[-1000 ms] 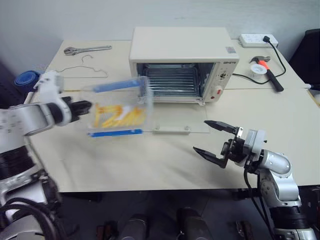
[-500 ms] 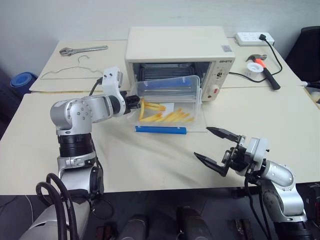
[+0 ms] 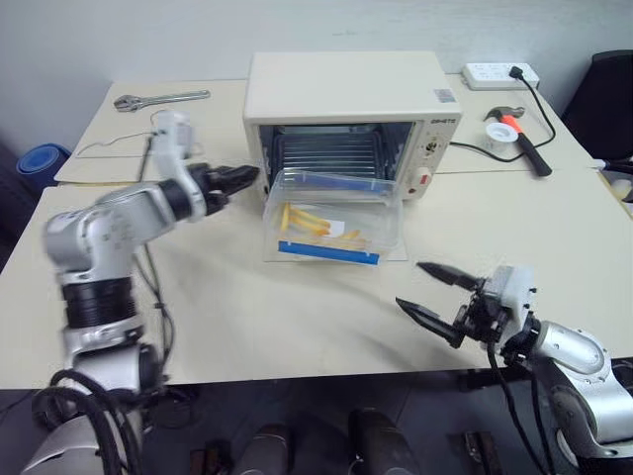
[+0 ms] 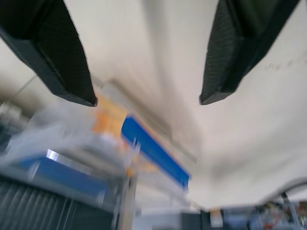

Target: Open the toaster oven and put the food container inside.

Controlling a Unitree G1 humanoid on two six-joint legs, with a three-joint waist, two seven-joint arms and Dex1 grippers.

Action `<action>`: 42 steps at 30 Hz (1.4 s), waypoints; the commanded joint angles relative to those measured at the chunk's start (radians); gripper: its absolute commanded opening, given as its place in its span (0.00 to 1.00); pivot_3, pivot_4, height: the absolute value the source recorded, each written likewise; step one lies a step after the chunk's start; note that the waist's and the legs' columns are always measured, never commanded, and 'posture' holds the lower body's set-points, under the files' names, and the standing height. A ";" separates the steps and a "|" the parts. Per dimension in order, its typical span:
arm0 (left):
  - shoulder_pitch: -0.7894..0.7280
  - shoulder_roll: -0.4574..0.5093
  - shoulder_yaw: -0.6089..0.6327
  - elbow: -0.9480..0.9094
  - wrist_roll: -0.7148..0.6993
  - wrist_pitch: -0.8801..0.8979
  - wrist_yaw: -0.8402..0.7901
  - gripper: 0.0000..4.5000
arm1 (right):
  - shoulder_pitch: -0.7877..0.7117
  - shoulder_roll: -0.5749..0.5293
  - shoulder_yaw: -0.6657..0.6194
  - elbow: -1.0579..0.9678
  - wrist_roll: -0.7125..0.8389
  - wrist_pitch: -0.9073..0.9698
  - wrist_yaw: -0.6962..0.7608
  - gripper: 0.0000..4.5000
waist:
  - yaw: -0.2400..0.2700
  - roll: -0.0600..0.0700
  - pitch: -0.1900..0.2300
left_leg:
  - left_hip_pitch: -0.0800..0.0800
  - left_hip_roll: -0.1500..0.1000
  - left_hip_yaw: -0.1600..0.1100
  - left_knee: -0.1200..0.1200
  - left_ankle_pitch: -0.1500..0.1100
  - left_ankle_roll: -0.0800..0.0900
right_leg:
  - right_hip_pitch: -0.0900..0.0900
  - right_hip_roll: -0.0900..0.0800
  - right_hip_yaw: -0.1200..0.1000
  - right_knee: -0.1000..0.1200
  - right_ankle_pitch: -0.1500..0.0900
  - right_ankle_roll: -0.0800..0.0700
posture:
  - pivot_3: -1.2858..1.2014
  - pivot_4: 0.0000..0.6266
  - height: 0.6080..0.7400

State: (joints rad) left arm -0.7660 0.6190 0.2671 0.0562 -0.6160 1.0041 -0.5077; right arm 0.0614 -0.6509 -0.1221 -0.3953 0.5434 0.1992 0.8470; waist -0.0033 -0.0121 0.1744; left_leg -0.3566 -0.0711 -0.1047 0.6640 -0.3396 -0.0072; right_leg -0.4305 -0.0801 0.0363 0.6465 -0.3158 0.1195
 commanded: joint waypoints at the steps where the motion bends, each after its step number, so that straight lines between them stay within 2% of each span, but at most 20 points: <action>1: 0.118 0.120 -0.092 -0.074 0.034 -0.211 -0.322 0.38 | -0.038 -0.017 0.053 -0.073 0.020 0.112 -0.020 0.54 | 0.003 0.000 0.000 | 0.000 0.000 0.000 0.000 0.000 0.000 | 0.001 0.000 0.000 0.000 0.000 0.000 | 0.52 0.24 1.00; 4: 0.239 0.162 -0.197 -0.112 0.093 -0.387 -0.494 0.19 | -0.107 0.003 0.102 -0.047 -0.016 0.149 -0.033 0.33 | 0.011 0.000 0.000 | 0.000 -0.001 -0.002 0.001 0.000 0.001 | 0.003 -0.002 0.000 -0.002 0.000 0.000 | 0.52 0.24 1.00; 7: 0.293 0.119 -0.262 -0.138 0.126 -0.481 -0.533 0.00 | -0.193 0.022 0.142 0.031 -0.083 0.142 -0.056 0.10 | 0.022 0.000 0.000 | 0.000 -0.002 -0.002 0.001 0.000 0.001 | 0.004 -0.003 0.000 -0.004 0.000 -0.001 | 0.52 0.24 1.00; 8: 0.293 0.077 -0.280 -0.144 0.128 -0.494 -0.516 0.00 | -0.242 0.037 0.152 0.081 -0.119 0.130 -0.081 0.03 | 0.025 0.000 0.000 | -0.001 -0.002 -0.003 0.001 0.000 0.001 | 0.004 -0.003 0.000 -0.004 0.000 -0.001 | 0.52 0.24 1.00; 9: 0.287 0.033 -0.290 -0.142 0.129 -0.498 -0.486 0.00 | -0.286 0.055 0.152 0.122 -0.138 0.129 -0.105 0.01 | 0.029 0.000 0.000 | -0.001 -0.002 -0.003 0.001 0.000 0.001 | 0.004 -0.002 0.000 -0.004 0.000 -0.001 | 0.52 0.24 1.00; 13: 0.244 -0.095 -0.286 -0.074 0.161 -0.501 -0.362 0.00 | -0.397 0.091 0.166 0.229 -0.174 0.111 -0.091 0.01 | 0.027 0.000 0.000 | -0.002 -0.002 -0.003 0.002 0.001 0.002 | 0.002 -0.002 -0.001 -0.002 0.001 -0.001 | 0.52 0.24 1.00; 18: 0.173 -0.224 -0.256 0.066 0.224 -0.588 -0.204 0.00 | -0.548 0.150 0.193 0.418 -0.248 0.045 -0.095 0.01 | 0.014 0.000 0.000 | -0.002 -0.001 -0.001 0.002 0.001 0.002 | 0.001 -0.001 -0.002 -0.002 0.001 0.000 | 0.52 0.24 1.00; 22: 0.129 -0.272 -0.242 0.163 0.268 -0.671 -0.141 0.00 | -0.649 0.194 0.198 0.576 -0.296 -0.028 -0.104 0.01 | -0.002 0.000 0.000 | -0.002 -0.001 -0.001 0.002 0.001 0.002 | -0.001 -0.001 -0.002 0.000 0.001 0.000 | 0.52 0.24 1.00; 27: 0.028 -0.352 -0.203 0.351 0.307 -0.789 -0.044 0.00 | -0.840 0.280 0.186 0.892 -0.384 -0.179 -0.177 0.01 | -0.004 0.000 0.000 | -0.002 -0.002 -0.001 0.003 0.001 0.001 | -0.001 -0.001 -0.002 0.000 0.001 0.000 | 0.52 0.24 1.00; 33: -0.029 -0.381 -0.179 0.474 0.327 -0.891 -0.023 0.00 | -0.983 0.344 0.151 1.131 -0.418 -0.329 -0.250 0.01 | -0.024 0.000 0.000 | -0.002 -0.002 -0.001 0.003 0.001 0.001 | -0.002 -0.002 -0.003 0.001 0.001 0.000 | 0.52 0.24 1.00; 36: -0.016 -0.362 -0.174 0.469 0.329 -0.900 -0.044 0.00 | -0.985 0.351 0.150 1.128 -0.401 -0.327 -0.213 0.01 | -0.031 0.000 0.000 | -0.003 -0.002 -0.001 0.002 0.001 0.001 | -0.002 -0.002 -0.003 0.003 0.001 0.000 | 0.52 0.24 1.00; 39: 0.065 -0.287 -0.164 0.331 0.284 -0.860 -0.148 0.13 | -0.899 0.313 0.124 0.934 -0.322 -0.203 -0.135 0.00 | -0.047 0.000 0.000 | -0.009 -0.002 -0.001 0.004 0.001 0.001 | -0.010 -0.002 -0.003 0.007 0.001 0.000 | 0.52 0.24 1.00; 42: 0.156 -0.199 -0.149 0.196 0.233 -0.824 -0.264 0.33 | -0.806 0.240 0.091 0.732 -0.257 -0.076 -0.079 0.00 | -0.057 0.001 -0.001 | -0.014 -0.001 -0.001 0.005 0.001 0.001 | -0.017 -0.003 -0.004 0.011 0.001 0.000 | 0.52 0.24 1.00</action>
State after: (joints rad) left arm -0.6218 0.3920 0.0847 0.3424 -0.3404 0.1746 -0.7142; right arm -0.7466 -0.3801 0.0136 0.4550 0.2362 0.0706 0.7386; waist -0.0604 -0.0113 0.1738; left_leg -0.3713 -0.0718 -0.1055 0.6682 -0.3391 -0.0064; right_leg -0.4476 -0.0829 0.0311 0.6569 -0.3147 0.1194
